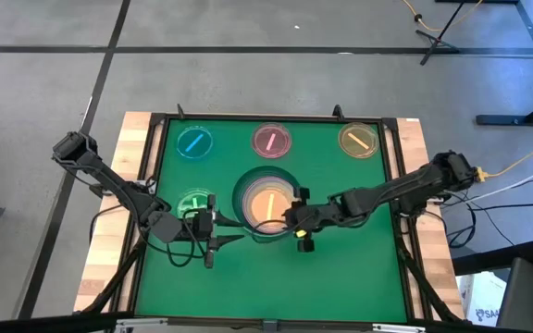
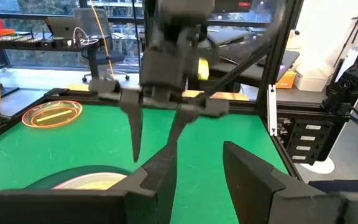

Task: Stack plastic plates
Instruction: Stack the green plate on top of the orange plate

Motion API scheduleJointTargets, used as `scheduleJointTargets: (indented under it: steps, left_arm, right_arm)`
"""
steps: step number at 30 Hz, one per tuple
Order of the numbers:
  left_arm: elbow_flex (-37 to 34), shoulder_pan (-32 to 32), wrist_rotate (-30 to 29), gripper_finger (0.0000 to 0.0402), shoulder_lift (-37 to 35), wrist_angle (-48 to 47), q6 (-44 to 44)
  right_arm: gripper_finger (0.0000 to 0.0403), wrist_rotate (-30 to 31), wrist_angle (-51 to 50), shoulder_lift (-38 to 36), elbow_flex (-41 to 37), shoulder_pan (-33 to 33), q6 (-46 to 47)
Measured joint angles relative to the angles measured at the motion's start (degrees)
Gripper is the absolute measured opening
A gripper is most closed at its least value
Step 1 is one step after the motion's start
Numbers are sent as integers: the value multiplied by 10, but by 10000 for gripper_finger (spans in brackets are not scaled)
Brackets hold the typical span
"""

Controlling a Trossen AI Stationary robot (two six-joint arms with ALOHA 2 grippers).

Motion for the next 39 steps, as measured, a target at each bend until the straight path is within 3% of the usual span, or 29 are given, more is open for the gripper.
scheduleJointTargets:
  steps: [6, 13, 18, 22, 27, 31, 39]
  left_arm:
    - [0, -1, 18, 123, 3, -22, -10]
    - [6, 6, 26, 123, 37, -29, -18]
    - [77, 14, 29, 123, 81, -98, -24]
    - [164, 6, 23, 123, 132, -228, -53]
    - [237, 7, 39, 123, 170, -442, -202]
    - [245, 6, 69, 123, 176, -573, -366]
    - [172, 3, 152, 123, 176, -680, -566]
  right_arm:
    - [166, -3, 1, -46, -5, 53, -10]
    - [154, 76, 37, -104, -77, 178, 2]
    - [146, 138, 118, -152, -168, 245, 24]
    - [141, 156, 214, -199, -250, 271, 30]
    - [140, 157, 316, -233, -319, 280, 28]
    - [140, 157, 343, -235, -343, 280, 26]
    - [140, 183, 348, -220, -354, 280, 24]
